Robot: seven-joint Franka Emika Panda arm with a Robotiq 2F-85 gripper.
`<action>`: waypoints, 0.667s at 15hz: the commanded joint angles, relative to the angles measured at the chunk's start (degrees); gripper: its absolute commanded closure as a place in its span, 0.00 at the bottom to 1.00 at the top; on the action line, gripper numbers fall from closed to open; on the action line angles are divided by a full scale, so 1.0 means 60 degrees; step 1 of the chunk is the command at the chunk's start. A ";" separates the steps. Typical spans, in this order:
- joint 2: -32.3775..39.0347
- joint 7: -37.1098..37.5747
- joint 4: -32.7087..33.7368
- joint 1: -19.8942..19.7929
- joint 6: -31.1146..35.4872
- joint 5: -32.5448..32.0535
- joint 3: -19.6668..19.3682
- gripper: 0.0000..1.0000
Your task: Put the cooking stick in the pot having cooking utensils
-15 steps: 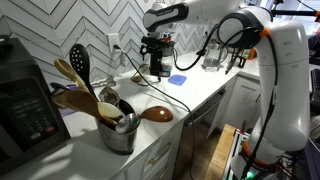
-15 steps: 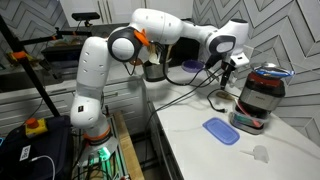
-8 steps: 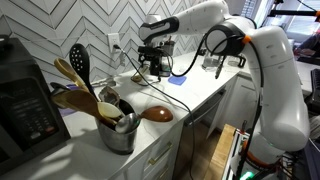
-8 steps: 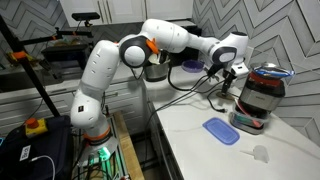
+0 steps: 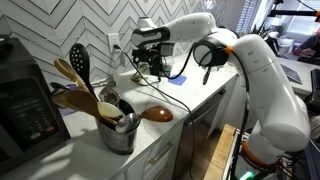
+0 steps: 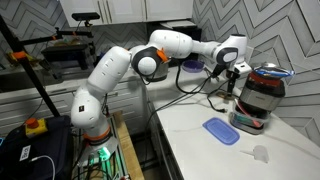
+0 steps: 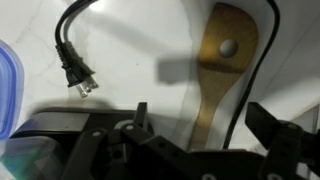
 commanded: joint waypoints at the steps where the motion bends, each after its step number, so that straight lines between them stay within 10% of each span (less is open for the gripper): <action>1: 0.0832 0.0465 0.1323 -0.0126 -0.0680 0.0195 0.0077 0.00; 10: 0.1095 0.0735 0.1025 -0.0037 0.1040 0.0182 -0.0028 0.00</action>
